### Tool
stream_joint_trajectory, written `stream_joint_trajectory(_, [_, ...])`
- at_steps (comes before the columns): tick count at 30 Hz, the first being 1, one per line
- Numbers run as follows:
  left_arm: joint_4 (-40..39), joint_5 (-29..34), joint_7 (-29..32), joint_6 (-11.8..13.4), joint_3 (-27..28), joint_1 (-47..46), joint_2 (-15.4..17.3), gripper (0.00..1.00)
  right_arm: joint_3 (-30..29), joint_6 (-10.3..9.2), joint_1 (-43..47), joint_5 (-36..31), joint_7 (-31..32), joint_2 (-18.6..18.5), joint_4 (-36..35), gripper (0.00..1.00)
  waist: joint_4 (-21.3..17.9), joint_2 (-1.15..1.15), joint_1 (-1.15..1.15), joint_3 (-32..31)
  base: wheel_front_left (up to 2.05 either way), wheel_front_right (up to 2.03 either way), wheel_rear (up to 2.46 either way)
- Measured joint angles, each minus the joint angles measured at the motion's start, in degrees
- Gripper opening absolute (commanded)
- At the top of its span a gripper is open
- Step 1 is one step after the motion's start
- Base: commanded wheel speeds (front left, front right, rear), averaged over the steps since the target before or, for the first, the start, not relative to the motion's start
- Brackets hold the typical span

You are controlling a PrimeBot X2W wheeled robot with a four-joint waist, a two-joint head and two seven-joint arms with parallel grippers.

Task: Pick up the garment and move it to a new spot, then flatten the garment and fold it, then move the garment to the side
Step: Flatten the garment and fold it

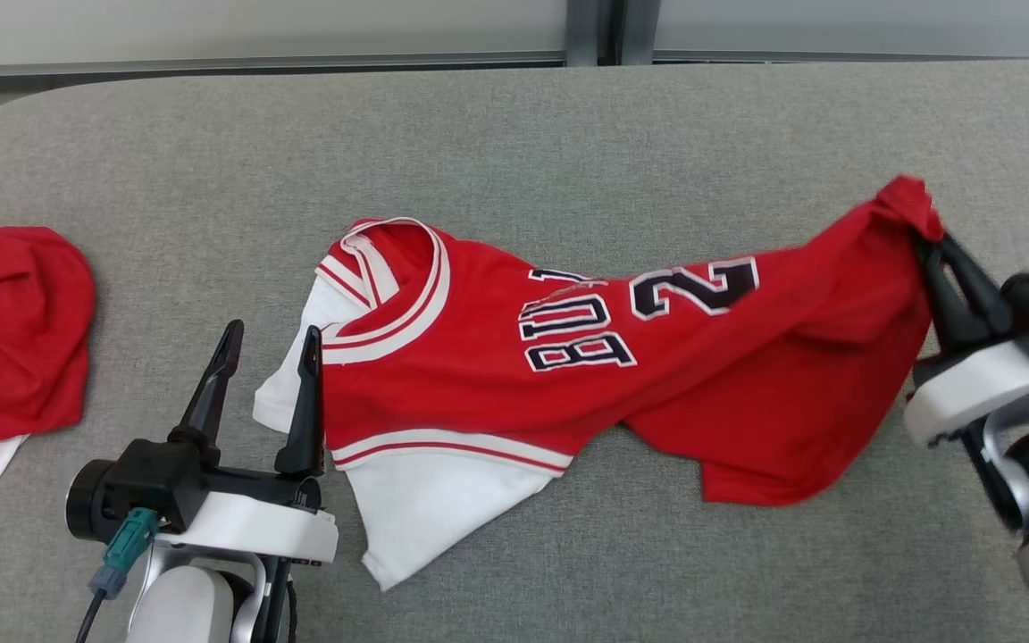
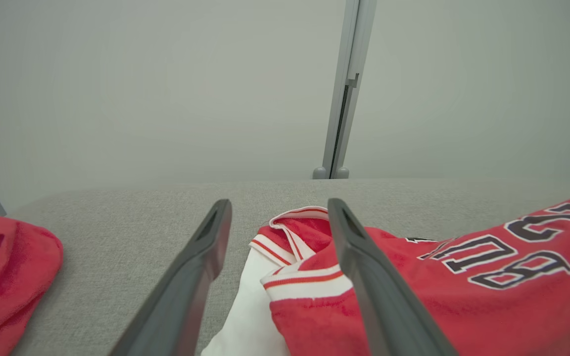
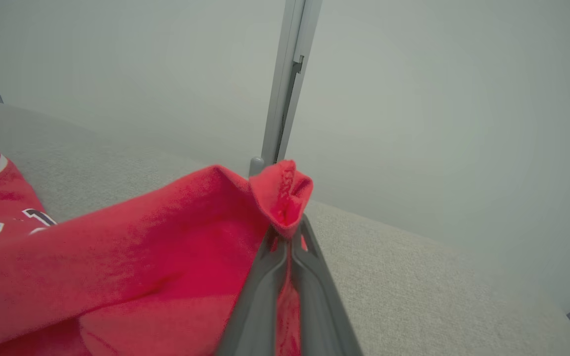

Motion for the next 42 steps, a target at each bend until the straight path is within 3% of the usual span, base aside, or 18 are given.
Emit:
stream_joint_trajectory(4, [-0.3,0.2,0.0,-0.2,0.6,-0.2,0.0,1.00,-1.4,0.01,-6.4,2.0,-0.5,-0.9,-2.6,0.00,-1.2,0.00,0.00,0.2,0.00,0.00,0.00])
stream_joint_trajectory(8, [-0.3,0.6,0.0,-0.4,0.7,-0.8,-0.1,1.00,-2.2,0.00,-7.4,8.3,0.1,1.2,-2.4,0.00,-2.1,0.00,0.00,0.3,0.00,0.00,0.00])
stream_joint_trajectory(13, [-0.3,0.6,0.0,-0.7,0.5,-0.8,-0.1,1.00,-4.6,-0.03,1.3,14.9,1.8,4.4,1.4,0.00,-2.5,0.00,0.00,0.4,0.00,0.00,0.00])
stream_joint_trajectory(19, [-0.1,0.5,0.0,-1.0,0.0,-1.2,-0.1,1.00,-7.9,-0.01,9.7,16.2,-0.3,8.0,6.9,0.00,-2.7,0.00,0.00,0.7,0.00,0.00,0.00])
stream_joint_trajectory(26, [-0.2,1.0,0.0,-1.3,0.5,-1.5,-0.1,1.00,-8.4,-0.01,13.7,16.7,-3.7,11.6,8.1,0.00,-3.1,0.00,0.00,1.0,0.00,0.00,0.00])
stream_joint_trajectory(27, [-0.2,1.0,0.0,-1.3,0.5,-1.5,-0.1,1.00,-8.5,-0.01,13.7,16.6,-4.4,11.7,8.0,0.22,-3.2,0.00,0.00,1.0,0.00,0.00,0.00])
stream_joint_trajectory(28, [-0.2,1.0,0.0,-1.4,0.6,-1.5,-0.1,1.00,-8.5,-0.01,13.6,16.2,-6.1,11.8,7.6,1.00,-3.2,0.00,0.00,1.0,0.00,0.00,0.00])
stream_joint_trajectory(34, [0.0,1.1,0.0,-1.6,1.4,-1.2,-0.1,1.00,-8.7,-0.01,12.0,15.3,-10.7,11.6,1.4,1.00,-3.5,0.00,0.00,-0.2,0.00,0.00,0.00])
stream_joint_trajectory(42, [-0.1,1.5,0.0,-1.7,2.7,1.0,-0.1,1.00,-8.2,-0.01,13.4,10.0,-10.4,10.4,-6.1,1.00,-4.0,0.00,0.00,-2.9,0.00,0.00,0.00])
